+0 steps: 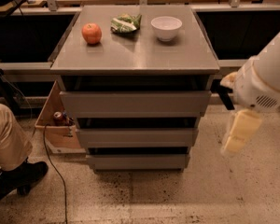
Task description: Open middle drawer
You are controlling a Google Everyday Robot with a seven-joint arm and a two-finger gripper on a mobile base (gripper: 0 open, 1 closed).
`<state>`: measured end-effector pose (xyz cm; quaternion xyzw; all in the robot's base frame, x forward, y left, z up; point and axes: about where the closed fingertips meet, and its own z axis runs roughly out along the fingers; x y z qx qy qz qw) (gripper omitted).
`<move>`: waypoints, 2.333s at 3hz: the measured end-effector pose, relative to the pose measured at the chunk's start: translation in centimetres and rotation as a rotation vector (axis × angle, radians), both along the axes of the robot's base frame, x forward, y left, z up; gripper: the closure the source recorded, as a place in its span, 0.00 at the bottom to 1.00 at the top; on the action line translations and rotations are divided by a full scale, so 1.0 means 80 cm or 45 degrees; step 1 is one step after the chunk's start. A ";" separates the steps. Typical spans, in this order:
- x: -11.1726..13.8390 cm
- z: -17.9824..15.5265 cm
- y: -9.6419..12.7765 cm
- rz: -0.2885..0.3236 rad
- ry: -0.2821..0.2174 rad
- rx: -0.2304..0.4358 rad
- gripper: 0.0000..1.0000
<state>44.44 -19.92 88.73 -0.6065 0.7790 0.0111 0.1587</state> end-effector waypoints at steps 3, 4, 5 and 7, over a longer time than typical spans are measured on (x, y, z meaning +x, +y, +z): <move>0.006 -0.213 0.049 0.124 0.076 0.197 0.00; 0.003 -0.263 0.064 0.162 0.121 0.249 0.00; 0.002 -0.263 0.065 0.162 0.121 0.249 0.00; 0.037 -0.355 0.105 0.171 0.144 0.349 0.00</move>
Offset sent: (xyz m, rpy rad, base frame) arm 0.0155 0.0399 -0.1855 0.1631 0.0403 0.1039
